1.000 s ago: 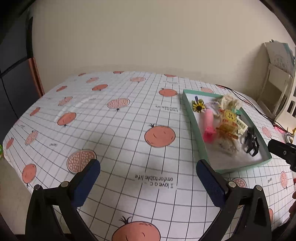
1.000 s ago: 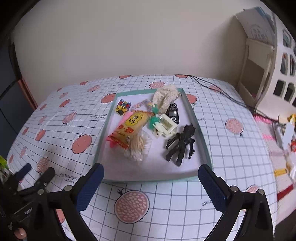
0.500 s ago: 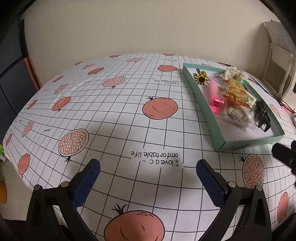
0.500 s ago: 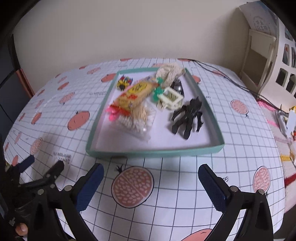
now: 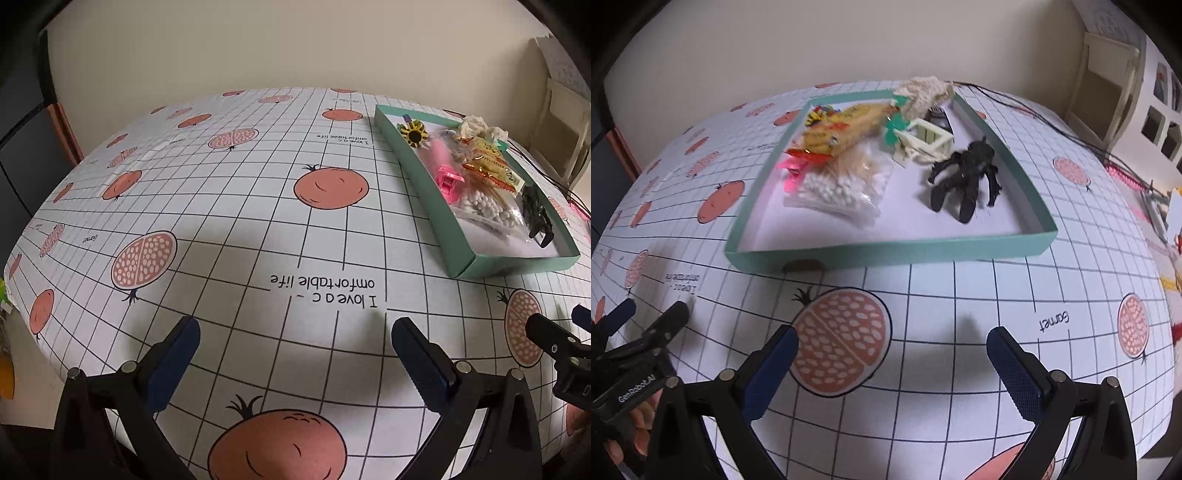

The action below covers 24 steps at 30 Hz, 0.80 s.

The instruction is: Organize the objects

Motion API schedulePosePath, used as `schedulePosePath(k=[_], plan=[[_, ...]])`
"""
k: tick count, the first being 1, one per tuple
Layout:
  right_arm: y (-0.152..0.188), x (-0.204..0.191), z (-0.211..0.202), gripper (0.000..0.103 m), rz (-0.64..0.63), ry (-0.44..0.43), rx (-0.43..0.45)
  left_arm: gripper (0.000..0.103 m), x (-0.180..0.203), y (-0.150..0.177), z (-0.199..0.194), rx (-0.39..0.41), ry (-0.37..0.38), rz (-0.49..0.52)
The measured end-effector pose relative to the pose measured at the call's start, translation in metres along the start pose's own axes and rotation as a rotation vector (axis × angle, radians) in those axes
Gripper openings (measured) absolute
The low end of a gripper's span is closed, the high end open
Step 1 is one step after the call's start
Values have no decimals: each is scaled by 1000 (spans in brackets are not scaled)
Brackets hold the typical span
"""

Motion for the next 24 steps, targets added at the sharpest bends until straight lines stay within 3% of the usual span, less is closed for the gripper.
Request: schedulePosePath(k=[24], plan=[[-2, 3, 11, 103, 26, 53, 29, 103, -9, -2, 9, -10, 33, -48]])
Point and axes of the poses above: each gripper's, at about its wrist camera, not at the fingertips, and z roughly the way its jaws point, x to its right, y to its underside, the point moved 3 cm from there along z, roughly the way its jaws point, and after that the axes turned 10 degrees about -x, right-handed, at the moved point
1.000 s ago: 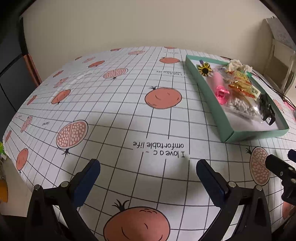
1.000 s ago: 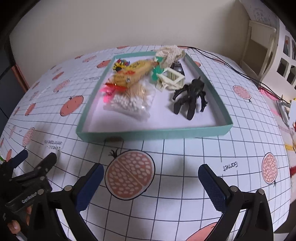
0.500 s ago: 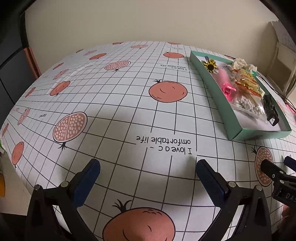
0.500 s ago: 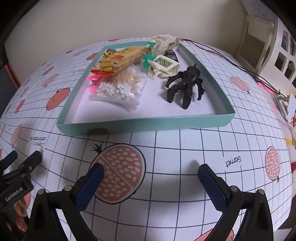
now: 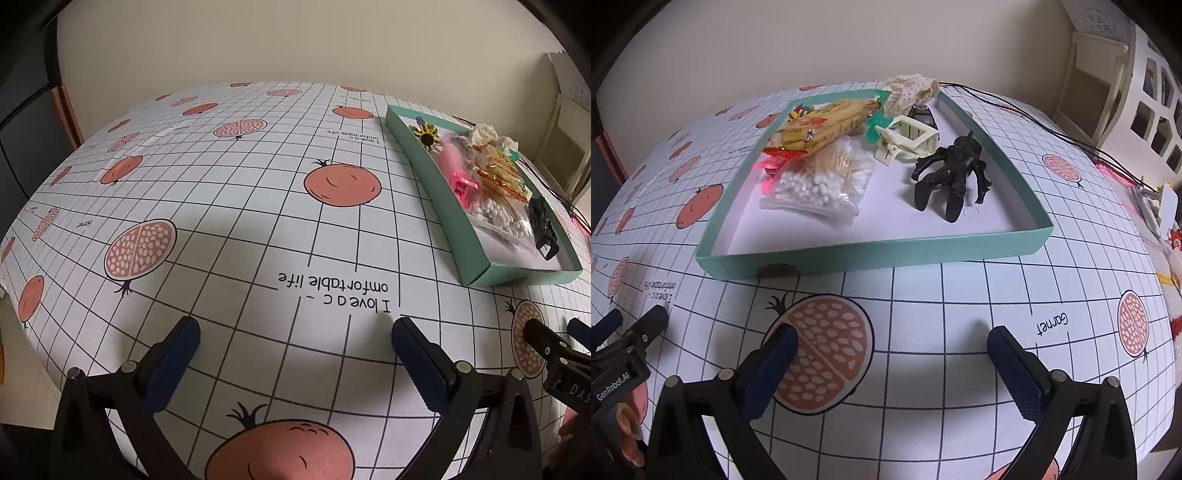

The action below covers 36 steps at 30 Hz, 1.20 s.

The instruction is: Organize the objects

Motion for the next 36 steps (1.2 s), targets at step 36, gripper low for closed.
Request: schedulePosePath(k=[36], plan=[[-1, 0, 1, 103, 0, 1, -1, 103, -3, 2, -1, -1, 2, 1]])
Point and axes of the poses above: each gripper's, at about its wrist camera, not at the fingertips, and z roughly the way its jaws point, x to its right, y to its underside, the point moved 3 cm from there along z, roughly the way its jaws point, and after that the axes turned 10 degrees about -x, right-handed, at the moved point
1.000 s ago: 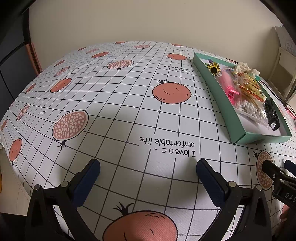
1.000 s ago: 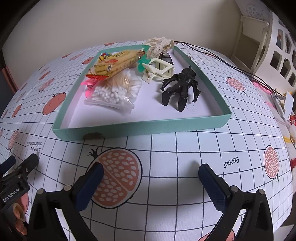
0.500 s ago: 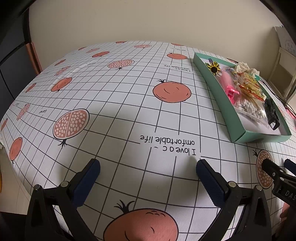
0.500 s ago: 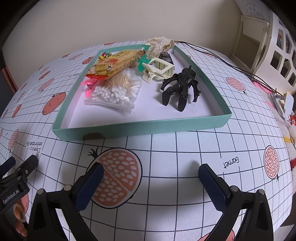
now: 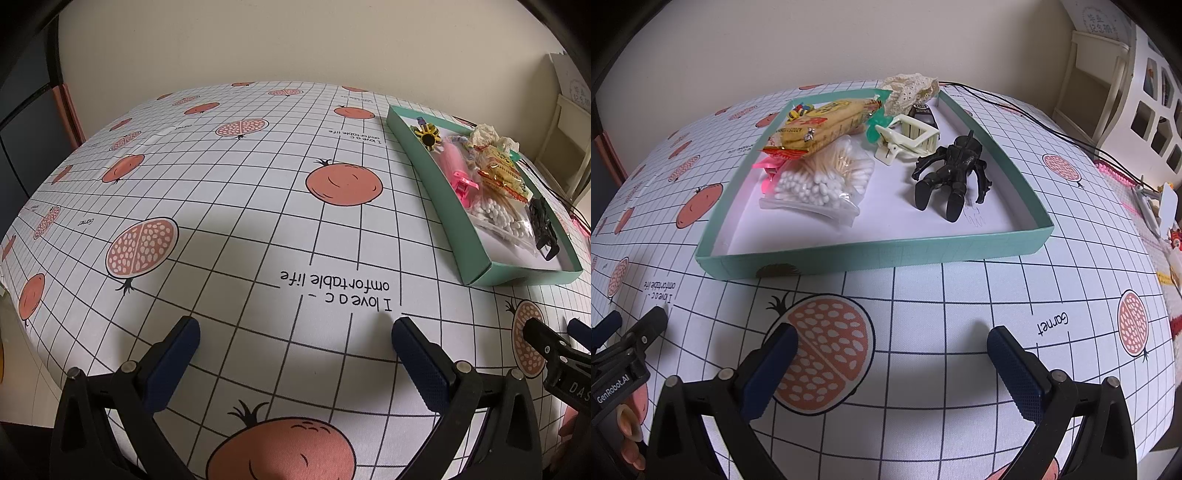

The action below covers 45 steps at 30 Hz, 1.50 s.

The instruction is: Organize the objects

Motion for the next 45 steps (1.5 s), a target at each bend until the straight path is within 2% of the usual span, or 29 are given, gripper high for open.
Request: schedulePosePath(k=[45], plan=[[-1, 3, 1, 103, -5, -3, -1, 103, 2, -3, -1, -1, 2, 4]])
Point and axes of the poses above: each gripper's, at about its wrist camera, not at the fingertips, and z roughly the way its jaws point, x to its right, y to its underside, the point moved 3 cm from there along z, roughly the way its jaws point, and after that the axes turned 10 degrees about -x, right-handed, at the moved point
